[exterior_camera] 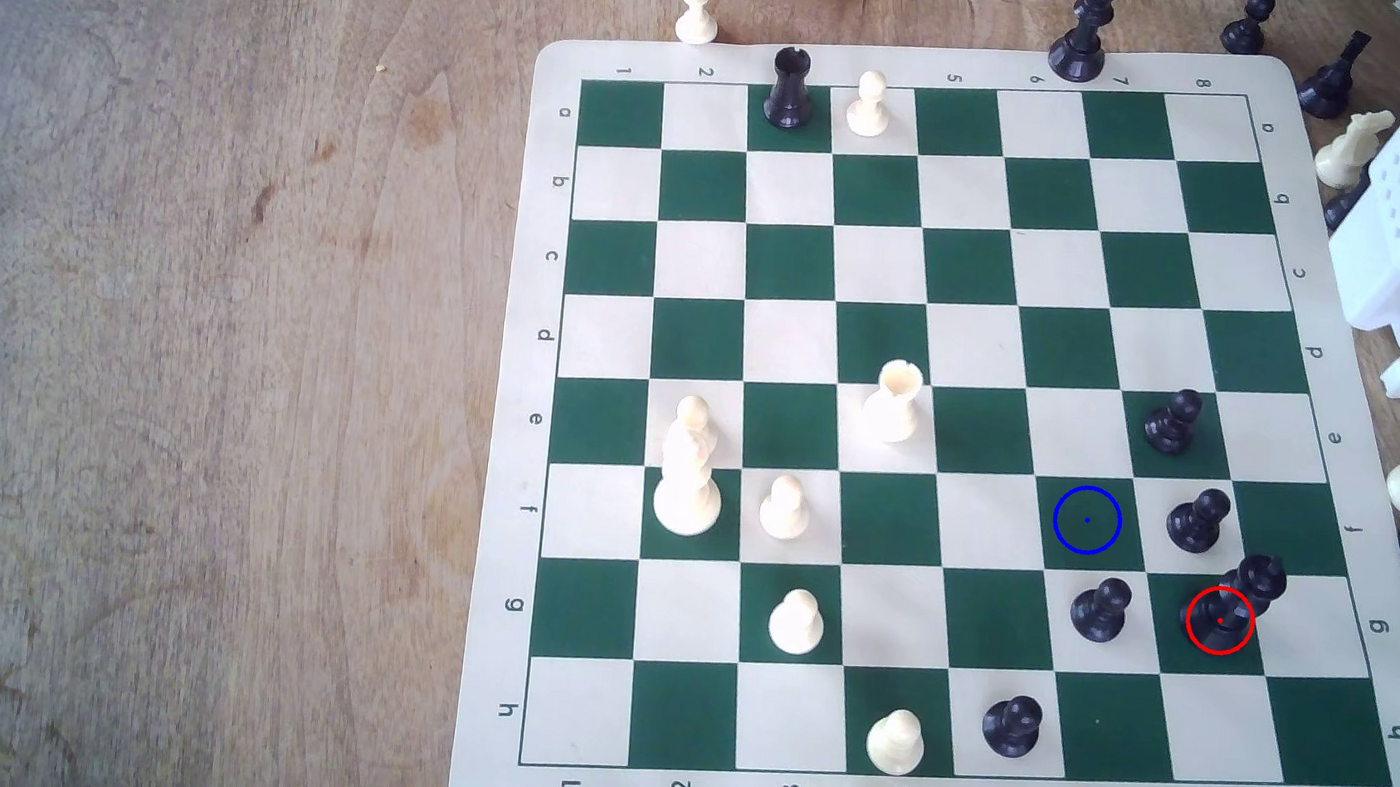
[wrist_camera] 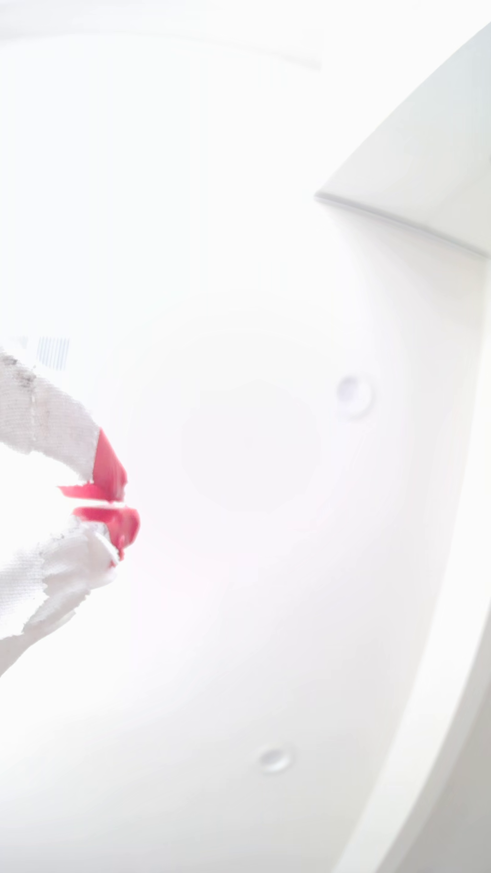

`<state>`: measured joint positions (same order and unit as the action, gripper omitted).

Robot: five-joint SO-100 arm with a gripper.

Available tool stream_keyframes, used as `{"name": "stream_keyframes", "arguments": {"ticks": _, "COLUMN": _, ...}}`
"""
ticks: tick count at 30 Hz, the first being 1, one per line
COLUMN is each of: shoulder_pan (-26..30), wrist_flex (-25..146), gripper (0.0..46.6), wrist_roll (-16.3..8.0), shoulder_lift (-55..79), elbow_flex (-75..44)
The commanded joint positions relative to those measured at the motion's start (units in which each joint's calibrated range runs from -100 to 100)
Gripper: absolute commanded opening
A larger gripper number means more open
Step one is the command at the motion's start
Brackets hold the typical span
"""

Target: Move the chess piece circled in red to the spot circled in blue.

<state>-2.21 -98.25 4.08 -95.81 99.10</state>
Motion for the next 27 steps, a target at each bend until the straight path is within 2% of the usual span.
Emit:
{"name": "stream_keyframes", "arguments": {"ticks": 1, "shoulder_pan": 0.37, "wrist_flex": -1.51, "gripper": 0.2, "wrist_roll": 0.15, "shoulder_lift": 0.06, "elbow_flex": 0.81}}
{"name": "stream_keyframes", "arguments": {"ticks": 23, "shoulder_pan": 0.37, "wrist_flex": -1.18, "gripper": 0.2, "wrist_roll": 0.05, "shoulder_lift": 0.06, "elbow_flex": 0.81}}
{"name": "stream_keyframes", "arguments": {"ticks": 24, "shoulder_pan": 0.45, "wrist_flex": 0.54, "gripper": 0.2, "wrist_roll": -0.93, "shoulder_lift": 0.06, "elbow_flex": 0.81}}
{"name": "stream_keyframes", "arguments": {"ticks": 27, "shoulder_pan": 0.45, "wrist_flex": 17.66, "gripper": 0.2, "wrist_roll": -0.59, "shoulder_lift": -0.03, "elbow_flex": 0.81}}
